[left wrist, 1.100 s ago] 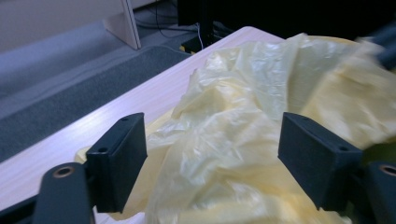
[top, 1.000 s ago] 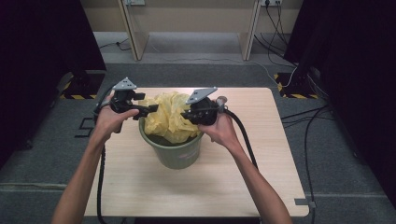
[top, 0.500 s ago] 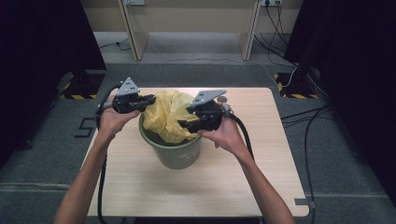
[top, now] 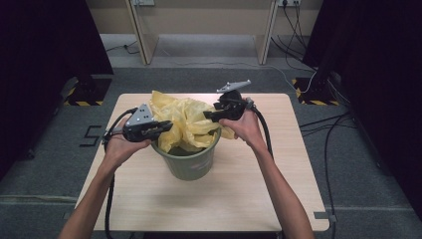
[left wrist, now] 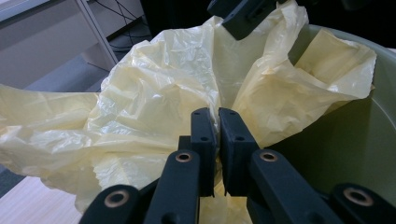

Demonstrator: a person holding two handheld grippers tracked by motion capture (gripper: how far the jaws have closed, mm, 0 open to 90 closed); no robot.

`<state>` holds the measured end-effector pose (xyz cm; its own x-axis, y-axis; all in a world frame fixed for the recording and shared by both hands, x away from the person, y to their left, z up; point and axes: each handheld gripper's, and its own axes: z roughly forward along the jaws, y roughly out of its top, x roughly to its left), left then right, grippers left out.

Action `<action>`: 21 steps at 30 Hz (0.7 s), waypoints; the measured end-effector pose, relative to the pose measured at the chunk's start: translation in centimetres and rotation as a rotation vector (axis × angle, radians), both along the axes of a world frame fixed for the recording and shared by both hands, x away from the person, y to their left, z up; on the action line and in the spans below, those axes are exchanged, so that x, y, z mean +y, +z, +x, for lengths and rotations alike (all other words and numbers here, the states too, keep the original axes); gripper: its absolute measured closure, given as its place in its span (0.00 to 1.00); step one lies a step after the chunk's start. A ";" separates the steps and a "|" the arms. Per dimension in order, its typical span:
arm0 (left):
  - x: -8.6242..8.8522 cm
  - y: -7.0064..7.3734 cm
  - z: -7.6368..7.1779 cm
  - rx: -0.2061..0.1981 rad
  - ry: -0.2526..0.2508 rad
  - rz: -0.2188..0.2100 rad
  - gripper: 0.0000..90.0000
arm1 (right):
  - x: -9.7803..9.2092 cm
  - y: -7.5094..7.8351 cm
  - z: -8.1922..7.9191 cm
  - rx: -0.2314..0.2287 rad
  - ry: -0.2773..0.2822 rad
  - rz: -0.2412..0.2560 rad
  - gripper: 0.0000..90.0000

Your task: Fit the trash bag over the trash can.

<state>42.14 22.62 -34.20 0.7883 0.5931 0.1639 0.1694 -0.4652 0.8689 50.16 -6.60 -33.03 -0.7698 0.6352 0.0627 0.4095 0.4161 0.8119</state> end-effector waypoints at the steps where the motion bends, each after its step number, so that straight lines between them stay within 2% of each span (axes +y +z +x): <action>1: 0.0 0.0 0.0 0.000 0.000 0.000 0.94 | 0.1 -0.1 0.1 -0.014 0.008 -0.007 0.69; 4: 0.2 -0.1 -0.1 0.000 0.001 -0.006 0.93 | 0.0 -0.2 0.5 -0.056 -0.001 -0.044 0.89; 6: 0.2 -0.1 -0.2 0.003 0.004 -0.012 0.93 | -0.2 0.0 0.6 -0.070 0.004 -0.035 0.98; 10: 0.6 -0.2 -0.1 0.007 0.011 -0.023 0.93 | 0.1 1.1 -0.2 -0.130 0.035 -0.034 1.00; 12: 0.6 -0.3 -0.2 0.012 0.012 -0.025 0.92 | 0.6 1.7 -1.1 -0.158 0.063 -0.014 1.00; 15: 0.6 -0.6 -0.3 0.026 0.006 -0.028 0.90 | 1.9 2.4 -3.4 -0.197 0.154 0.002 1.00; 17: 0.6 -0.6 -0.3 0.036 0.001 -0.032 0.87 | 3.1 2.4 -5.1 -0.223 0.216 -0.026 1.00; 18: 0.7 -0.6 -0.4 0.039 -0.001 -0.038 0.84 | 3.6 2.3 -5.9 -0.221 0.244 -0.045 1.00; 21: 1.0 0.0 -0.7 0.035 0.016 -0.075 0.68 | 4.6 1.6 -7.7 -0.226 0.292 -0.097 1.00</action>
<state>41.45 23.66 -34.17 0.7832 0.6150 0.0912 0.2068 -0.3960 0.8947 42.48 -2.01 -31.47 -0.9067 0.3820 -0.1790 0.0778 0.5685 0.8190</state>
